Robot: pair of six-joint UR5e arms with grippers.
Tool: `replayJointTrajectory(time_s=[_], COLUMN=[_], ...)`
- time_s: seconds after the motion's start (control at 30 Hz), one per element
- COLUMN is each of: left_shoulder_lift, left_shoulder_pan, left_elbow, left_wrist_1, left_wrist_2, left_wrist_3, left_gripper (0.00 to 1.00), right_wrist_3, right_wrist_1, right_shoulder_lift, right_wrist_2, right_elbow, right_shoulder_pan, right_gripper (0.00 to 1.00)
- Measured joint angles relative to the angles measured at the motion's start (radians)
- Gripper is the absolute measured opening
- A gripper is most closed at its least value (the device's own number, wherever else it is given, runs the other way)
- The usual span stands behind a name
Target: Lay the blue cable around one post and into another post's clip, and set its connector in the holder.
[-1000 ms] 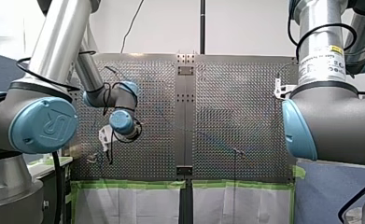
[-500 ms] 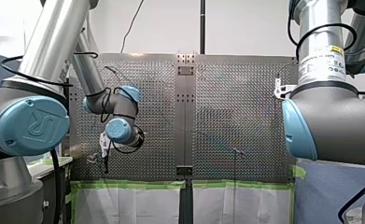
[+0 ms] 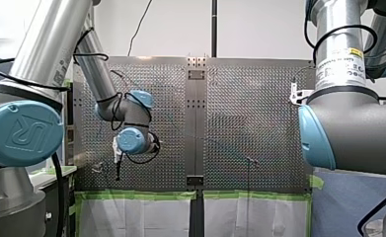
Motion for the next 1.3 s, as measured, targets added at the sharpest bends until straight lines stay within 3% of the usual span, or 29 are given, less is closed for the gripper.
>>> replayJointTrajectory(time_s=[0.33, 0.53, 1.03, 1.3], left_shoulder_lift=[0.000, 0.000, 0.001, 0.000], left_shoulder_pan=[-0.091, -0.142, -0.264, -0.266], left_elbow=[0.003, 0.005, 0.013, 0.014], left_wrist_1=[0.091, 0.142, 0.170, 0.157], left_wrist_2=[-0.067, -0.076, -0.077, -0.088], left_wrist_3=[0.091, 0.130, 0.134, 0.109], left_gripper=[1.00, 1.00, 1.00, 1.00], right_wrist_3=[0.000, 0.000, 0.000, 0.000], right_wrist_1=[0.000, 0.000, 0.000, 0.000], right_shoulder_lift=[0.000, 0.000, 0.000, 0.000], right_wrist_2=[0.000, 0.000, 0.000, 0.000], right_elbow=[0.000, 0.000, 0.000, 0.000], right_shoulder_pan=[0.000, 0.000, 0.000, 0.000], right_gripper=[1.00, 1.00, 1.00, 1.00])
